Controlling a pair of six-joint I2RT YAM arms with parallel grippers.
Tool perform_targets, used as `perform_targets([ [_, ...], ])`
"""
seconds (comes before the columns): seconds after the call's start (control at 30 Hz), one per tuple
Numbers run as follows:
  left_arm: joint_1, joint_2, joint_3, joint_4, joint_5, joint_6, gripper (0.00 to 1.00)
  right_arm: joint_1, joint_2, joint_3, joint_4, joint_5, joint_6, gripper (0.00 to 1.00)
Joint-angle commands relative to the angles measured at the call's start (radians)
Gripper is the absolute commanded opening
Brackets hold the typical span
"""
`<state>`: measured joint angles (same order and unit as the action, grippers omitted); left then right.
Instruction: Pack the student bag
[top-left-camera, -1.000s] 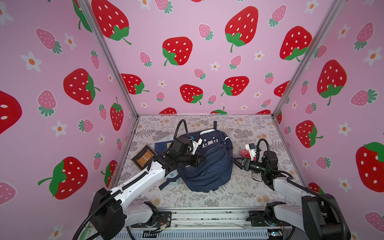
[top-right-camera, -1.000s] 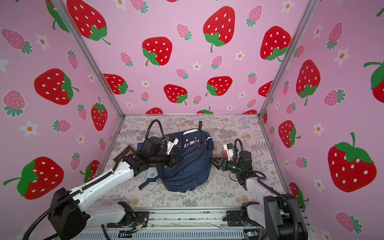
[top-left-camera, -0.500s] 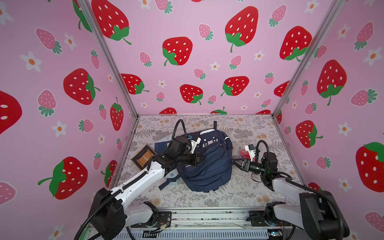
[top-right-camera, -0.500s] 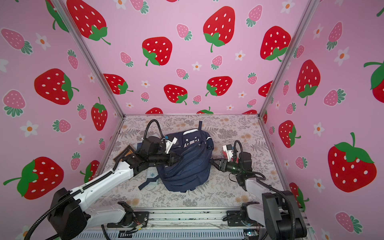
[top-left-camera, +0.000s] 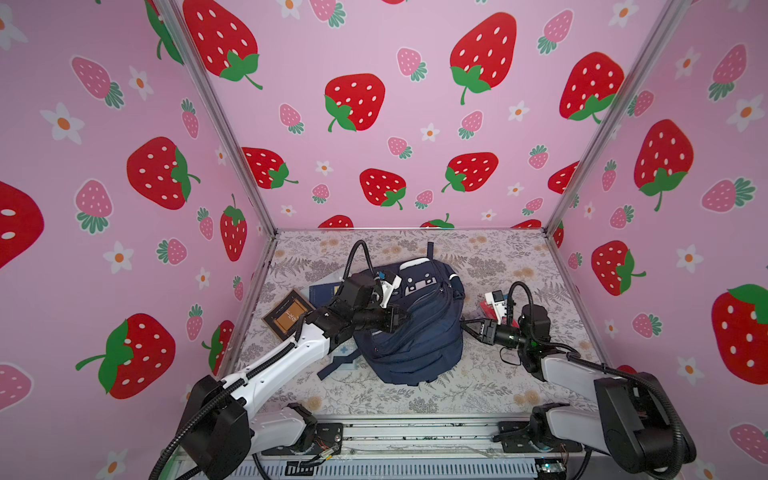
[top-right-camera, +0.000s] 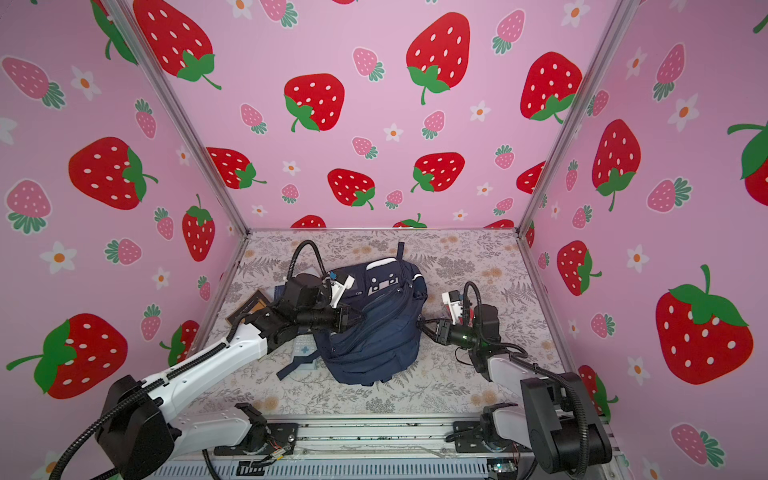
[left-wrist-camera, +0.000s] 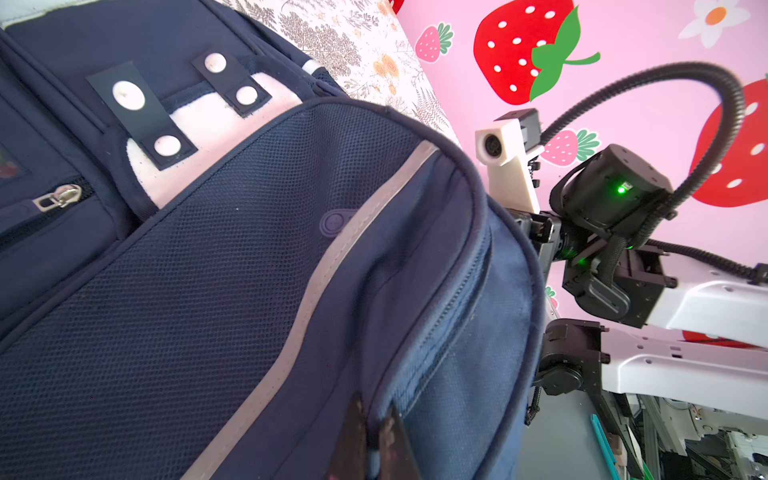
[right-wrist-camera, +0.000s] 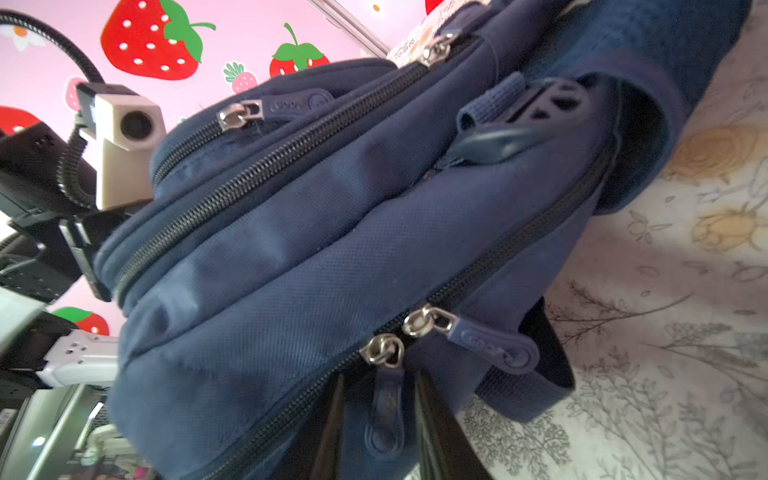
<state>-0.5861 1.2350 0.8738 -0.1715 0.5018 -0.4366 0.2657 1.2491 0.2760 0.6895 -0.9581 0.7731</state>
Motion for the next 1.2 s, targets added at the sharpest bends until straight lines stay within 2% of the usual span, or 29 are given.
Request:
perform_targets([
  [0.0, 0.009, -0.035, 0.014, 0.107, 0.035, -0.027, 0.0, 0.009, 0.011, 0.004, 0.029, 0.008, 0.007, 0.36],
  [0.1, 0.01, -0.037, 0.013, 0.108, 0.032, -0.025, 0.0, 0.013, 0.016, 0.001, 0.028, 0.018, 0.008, 0.23],
  [0.37, 0.013, -0.034, 0.009, 0.104, 0.018, -0.023, 0.0, 0.014, -0.031, 0.006, -0.066, 0.071, -0.031, 0.0],
  [0.53, 0.012, -0.032, 0.015, 0.067, -0.033, -0.008, 0.0, 0.014, -0.088, 0.038, -0.203, 0.12, -0.077, 0.0],
  [0.63, 0.013, -0.03, 0.015, 0.062, -0.033, -0.01, 0.0, 0.013, -0.103, 0.043, -0.225, 0.115, -0.081, 0.0],
  [0.77, 0.014, -0.032, 0.015, 0.068, -0.022, -0.013, 0.0, 0.014, -0.064, 0.029, -0.158, 0.072, -0.043, 0.12],
  [1.03, 0.015, -0.03, 0.014, 0.078, -0.012, -0.019, 0.0, 0.023, -0.012, 0.015, -0.044, 0.03, 0.008, 0.26],
  [1.17, 0.015, -0.028, 0.015, 0.082, -0.012, -0.019, 0.0, 0.023, -0.017, 0.018, -0.055, 0.035, 0.001, 0.12],
])
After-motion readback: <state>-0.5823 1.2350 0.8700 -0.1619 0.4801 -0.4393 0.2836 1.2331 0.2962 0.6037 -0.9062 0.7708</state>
